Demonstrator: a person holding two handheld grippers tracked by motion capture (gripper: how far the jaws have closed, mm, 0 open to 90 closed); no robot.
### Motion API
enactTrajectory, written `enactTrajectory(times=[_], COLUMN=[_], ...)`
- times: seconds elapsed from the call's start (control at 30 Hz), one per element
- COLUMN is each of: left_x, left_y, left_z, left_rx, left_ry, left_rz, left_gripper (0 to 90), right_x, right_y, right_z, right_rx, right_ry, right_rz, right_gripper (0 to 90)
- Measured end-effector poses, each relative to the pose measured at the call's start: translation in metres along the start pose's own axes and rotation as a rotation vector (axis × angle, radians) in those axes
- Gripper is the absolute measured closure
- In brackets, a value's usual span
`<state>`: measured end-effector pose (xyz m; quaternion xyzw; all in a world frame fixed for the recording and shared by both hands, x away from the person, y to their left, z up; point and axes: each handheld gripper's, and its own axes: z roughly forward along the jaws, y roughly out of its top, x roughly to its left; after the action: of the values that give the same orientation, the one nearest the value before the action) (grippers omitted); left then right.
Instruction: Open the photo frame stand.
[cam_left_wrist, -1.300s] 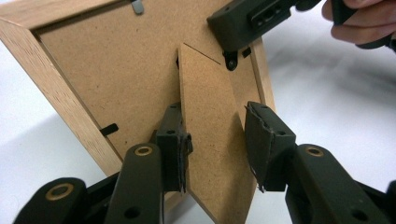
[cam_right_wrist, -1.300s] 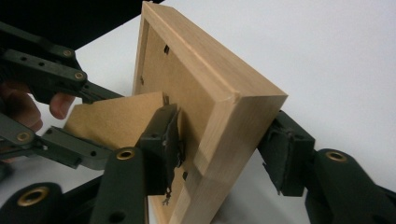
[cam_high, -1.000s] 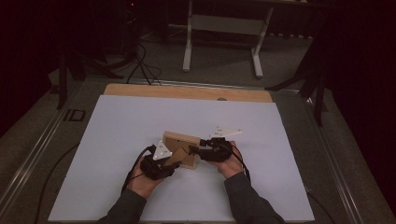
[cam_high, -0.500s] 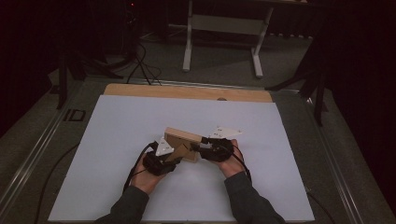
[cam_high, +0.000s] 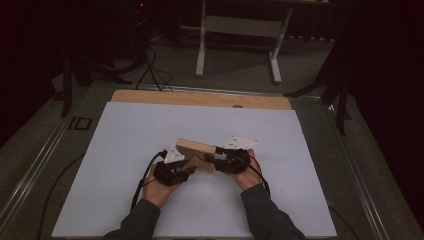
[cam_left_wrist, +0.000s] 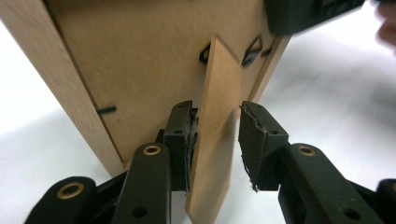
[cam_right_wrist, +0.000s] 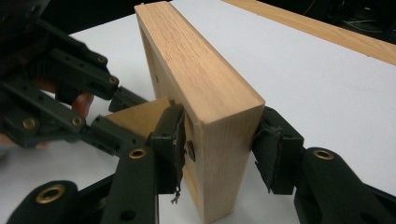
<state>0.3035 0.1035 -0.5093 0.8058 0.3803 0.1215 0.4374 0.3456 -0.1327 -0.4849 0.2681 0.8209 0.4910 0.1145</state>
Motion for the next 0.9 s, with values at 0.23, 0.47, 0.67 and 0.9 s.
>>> enactTrajectory(times=[0.23,0.47,0.67,0.9], left_x=[0.004,0.007,0.006,0.004], left_y=[-0.002,-0.005,-0.005,-0.007], left_z=[-0.004,-0.007,-0.013,-0.014], left_rx=[0.000,0.005,-0.013,-0.009], left_ry=[-0.059,-0.106,-0.120,-0.119], left_rz=[-0.048,-0.088,-0.084,-0.072], left_gripper=[64.7,64.9,65.2,65.4], right_x=[0.002,0.006,0.012,0.017], right_y=[0.000,0.000,-0.001,-0.002], right_z=[0.000,-0.001,-0.001,-0.001], right_rx=[-0.003,0.013,0.039,0.050], right_ry=[0.040,0.079,0.104,0.107], right_rz=[0.015,0.009,-0.014,-0.042], right_gripper=[52.7,48.9,46.9,45.5])
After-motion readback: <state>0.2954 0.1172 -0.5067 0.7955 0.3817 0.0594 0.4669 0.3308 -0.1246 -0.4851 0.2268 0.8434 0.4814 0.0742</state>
